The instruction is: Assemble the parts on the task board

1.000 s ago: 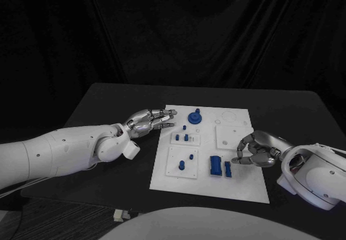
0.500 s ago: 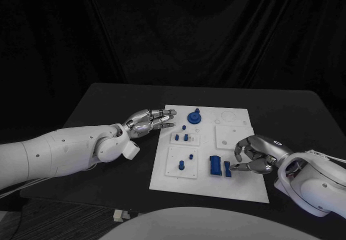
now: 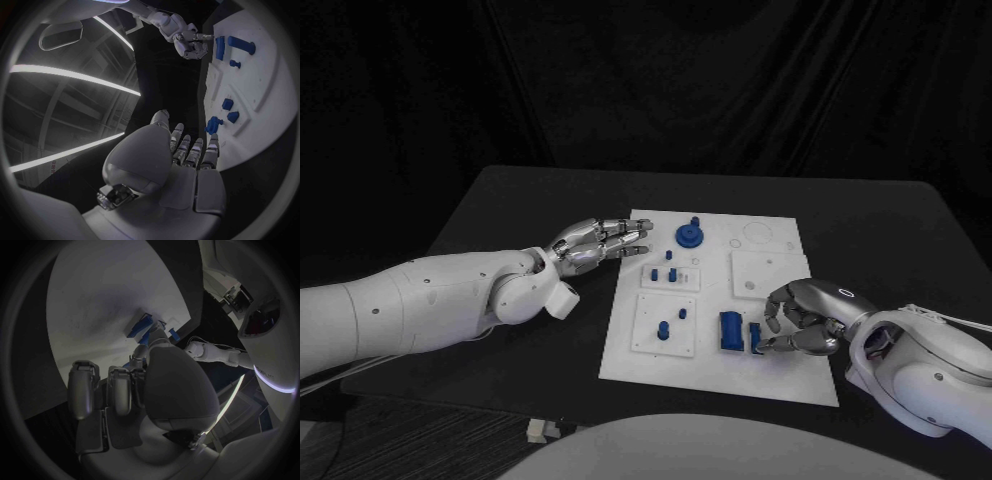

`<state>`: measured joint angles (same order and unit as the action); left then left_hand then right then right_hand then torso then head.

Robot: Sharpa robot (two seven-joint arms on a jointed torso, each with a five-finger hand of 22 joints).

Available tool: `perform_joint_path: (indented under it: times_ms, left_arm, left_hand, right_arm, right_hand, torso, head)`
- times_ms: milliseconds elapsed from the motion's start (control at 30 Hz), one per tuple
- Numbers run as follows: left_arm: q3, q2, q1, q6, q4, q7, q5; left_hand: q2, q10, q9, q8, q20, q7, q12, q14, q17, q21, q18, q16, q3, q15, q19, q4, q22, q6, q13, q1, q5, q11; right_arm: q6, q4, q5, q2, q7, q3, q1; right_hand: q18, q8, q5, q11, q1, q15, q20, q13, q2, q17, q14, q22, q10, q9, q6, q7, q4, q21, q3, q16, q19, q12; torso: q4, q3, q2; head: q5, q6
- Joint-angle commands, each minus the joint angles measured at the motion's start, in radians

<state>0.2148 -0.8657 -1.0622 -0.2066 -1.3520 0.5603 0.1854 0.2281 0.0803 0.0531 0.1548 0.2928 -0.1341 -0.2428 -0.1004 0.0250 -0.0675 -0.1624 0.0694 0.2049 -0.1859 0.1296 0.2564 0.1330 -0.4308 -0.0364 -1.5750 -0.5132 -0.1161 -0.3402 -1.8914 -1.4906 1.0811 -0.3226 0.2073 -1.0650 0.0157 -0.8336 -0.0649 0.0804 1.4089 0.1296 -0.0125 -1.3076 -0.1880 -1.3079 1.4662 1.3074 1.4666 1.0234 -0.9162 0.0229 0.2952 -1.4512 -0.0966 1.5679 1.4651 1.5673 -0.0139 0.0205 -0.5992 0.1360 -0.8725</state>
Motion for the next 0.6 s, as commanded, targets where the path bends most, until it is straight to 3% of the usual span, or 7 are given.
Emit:
perform_joint_path:
  times_ms: [33,233,467,600]
  left_arm:
    - [-0.001,0.002,0.002,-0.012,-0.002,0.017,-0.007]
    - [-0.001,-0.001,0.003,-0.011,-0.003,0.018,-0.007]
    - [-0.001,0.000,0.004,-0.012,-0.002,0.018,-0.007]
    - [-0.001,0.000,0.005,-0.013,-0.002,0.018,-0.007]
  left_hand:
    - [0.000,-0.001,0.001,0.005,0.001,-0.001,-0.002,0.001,0.001,-0.007,0.012,-0.001,-0.005,-0.008,0.009,-0.002,-0.001,-0.004,0.000,-0.007,-0.003,0.001]
    - [0.000,-0.001,0.001,0.005,0.001,-0.001,-0.002,0.001,0.001,-0.007,0.012,-0.001,-0.005,-0.008,0.009,-0.002,-0.001,-0.004,0.000,-0.007,-0.003,0.001]
    - [0.000,-0.001,0.001,0.005,0.001,-0.001,-0.002,0.001,0.001,-0.007,0.012,-0.001,-0.005,-0.008,0.009,-0.002,-0.001,-0.004,0.000,-0.007,-0.003,0.001]
    - [0.000,-0.001,0.001,0.005,0.001,-0.002,-0.001,0.001,0.001,-0.007,0.012,-0.002,-0.005,-0.008,0.009,-0.001,-0.001,-0.004,0.000,-0.006,-0.003,0.000]
  right_arm:
    - [0.031,0.004,-0.025,-0.004,-0.031,0.000,0.004]
    - [0.035,0.011,-0.033,-0.011,-0.048,0.000,0.006]
    - [0.034,0.018,-0.035,-0.021,-0.049,0.000,0.007]
    - [0.038,0.022,-0.035,-0.027,-0.049,0.000,0.007]
  right_hand:
    - [0.019,-0.007,0.003,0.005,0.005,0.005,-0.006,-0.263,-0.005,-0.263,0.105,0.217,0.104,0.003,0.009,0.000,-0.001,0.010,-0.001,0.003,0.036,0.004]
    - [0.020,-0.014,-0.010,0.006,0.016,0.004,-0.005,-0.263,-0.001,-0.263,0.105,0.216,0.104,0.010,0.016,0.000,-0.001,0.014,0.002,0.003,0.033,0.004]
    - [0.021,-0.025,-0.093,0.005,0.039,0.004,-0.005,-0.263,0.008,-0.263,0.105,0.215,0.104,0.020,0.028,-0.001,-0.002,0.018,0.010,0.003,0.032,0.004]
    - [0.021,-0.026,-0.117,0.005,0.049,0.004,-0.005,-0.263,0.010,-0.263,0.105,0.215,0.104,0.021,0.031,-0.001,-0.003,0.017,0.012,0.003,0.032,0.004]
  torso:
    - [0.0002,0.0001,0.001]
    - [0.0000,0.0001,0.000]
    - [-0.0005,0.0000,0.000]
    - [-0.0003,0.0000,0.000]
  head:
    - [0.003,0.000]
    - [0.004,0.000]
    - [0.003,0.000]
    - [0.004,0.000]
